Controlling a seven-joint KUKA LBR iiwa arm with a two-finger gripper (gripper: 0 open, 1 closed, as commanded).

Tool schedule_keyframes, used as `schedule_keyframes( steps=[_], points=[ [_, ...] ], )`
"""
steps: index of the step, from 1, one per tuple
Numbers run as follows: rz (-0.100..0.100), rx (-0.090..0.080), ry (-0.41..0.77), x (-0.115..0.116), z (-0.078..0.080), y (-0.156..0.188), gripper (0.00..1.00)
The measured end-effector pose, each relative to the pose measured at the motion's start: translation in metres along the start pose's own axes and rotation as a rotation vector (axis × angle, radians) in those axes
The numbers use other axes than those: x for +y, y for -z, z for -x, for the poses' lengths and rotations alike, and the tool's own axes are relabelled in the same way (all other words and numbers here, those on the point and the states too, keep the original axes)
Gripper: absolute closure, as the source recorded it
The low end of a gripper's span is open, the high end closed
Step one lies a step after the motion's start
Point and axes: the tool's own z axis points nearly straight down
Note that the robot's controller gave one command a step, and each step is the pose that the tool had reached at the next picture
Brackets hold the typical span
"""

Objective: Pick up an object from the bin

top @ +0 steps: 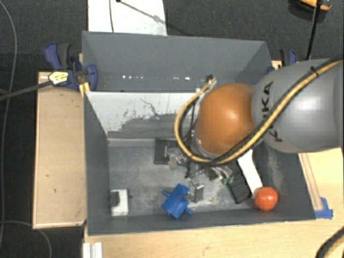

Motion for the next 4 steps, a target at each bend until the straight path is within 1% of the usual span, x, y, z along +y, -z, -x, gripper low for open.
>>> schedule_keyframes(
  steps=[1,2,3,4],
  points=[
    [-0.001,0.002,-0.067,-0.011,-0.011,-0.032,0.0],
    [-0.001,0.007,0.175,-0.005,-0.014,-0.051,0.0],
    [-0.003,-0.007,0.351,0.009,-0.016,-0.067,1.0],
    [-0.003,-0.007,0.349,0.009,-0.016,-0.067,1.0]
  ],
)
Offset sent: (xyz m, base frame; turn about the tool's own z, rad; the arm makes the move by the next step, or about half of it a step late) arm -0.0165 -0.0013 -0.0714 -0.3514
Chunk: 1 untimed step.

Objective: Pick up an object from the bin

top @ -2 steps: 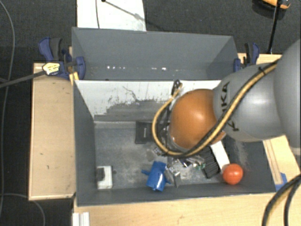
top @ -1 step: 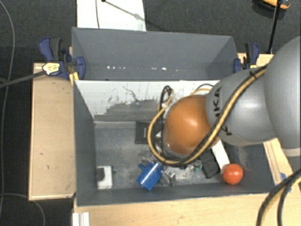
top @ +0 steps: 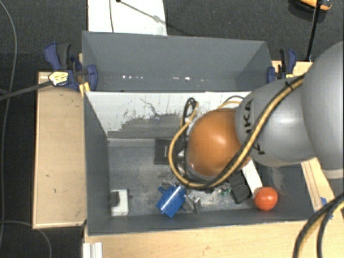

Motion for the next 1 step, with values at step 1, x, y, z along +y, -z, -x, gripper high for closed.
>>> schedule_keyframes(
  steps=[1],
  points=[
    [0.003,0.004,-0.009,0.0021,0.0026,0.0476,1.0]
  ],
)
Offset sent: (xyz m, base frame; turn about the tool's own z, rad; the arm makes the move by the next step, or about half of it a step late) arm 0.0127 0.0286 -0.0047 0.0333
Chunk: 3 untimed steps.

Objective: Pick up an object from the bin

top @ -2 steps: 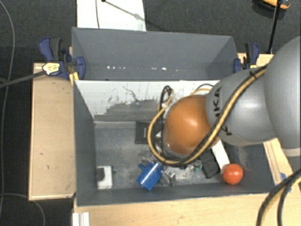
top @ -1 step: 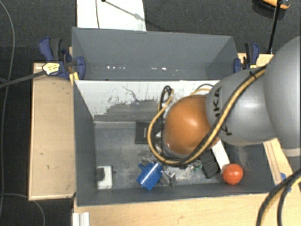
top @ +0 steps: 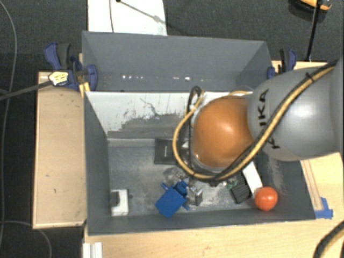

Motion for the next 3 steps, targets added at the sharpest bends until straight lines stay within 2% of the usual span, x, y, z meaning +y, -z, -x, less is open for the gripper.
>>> schedule_keyframes(
  steps=[1,2,3],
  points=[
    [-0.008,-0.015,-0.005,0.002,0.014,0.016,1.0],
    [0.004,0.005,-0.021,0.009,0.011,0.038,1.0],
    [-0.004,-0.006,-0.024,0.008,0.016,0.058,1.0]
  ],
)
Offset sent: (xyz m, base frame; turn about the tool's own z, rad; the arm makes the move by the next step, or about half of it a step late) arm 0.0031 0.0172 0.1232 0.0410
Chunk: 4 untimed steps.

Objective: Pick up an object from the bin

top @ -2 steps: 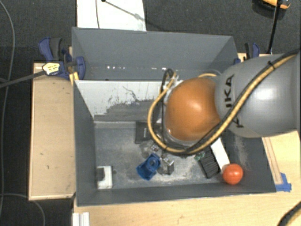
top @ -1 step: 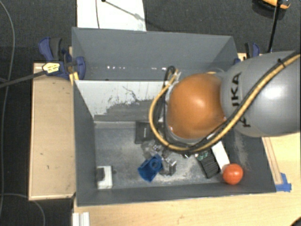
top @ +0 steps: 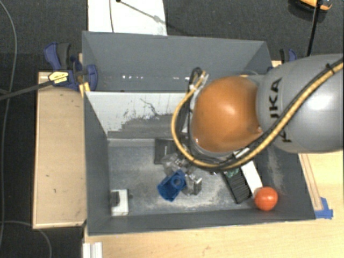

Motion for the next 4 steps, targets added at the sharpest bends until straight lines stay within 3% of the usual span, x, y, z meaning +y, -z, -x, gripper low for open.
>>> schedule_keyframes(
  steps=[1,2,3,4],
  points=[
    [0.003,-0.006,0.095,0.006,0.026,-0.059,1.0],
    [0.01,0.007,0.107,0.006,0.013,-0.048,1.0],
    [0.002,-0.004,0.106,-0.002,0.014,-0.05,1.0],
    [0.004,0.001,0.178,-0.004,0.02,-0.071,1.0]
  ],
)
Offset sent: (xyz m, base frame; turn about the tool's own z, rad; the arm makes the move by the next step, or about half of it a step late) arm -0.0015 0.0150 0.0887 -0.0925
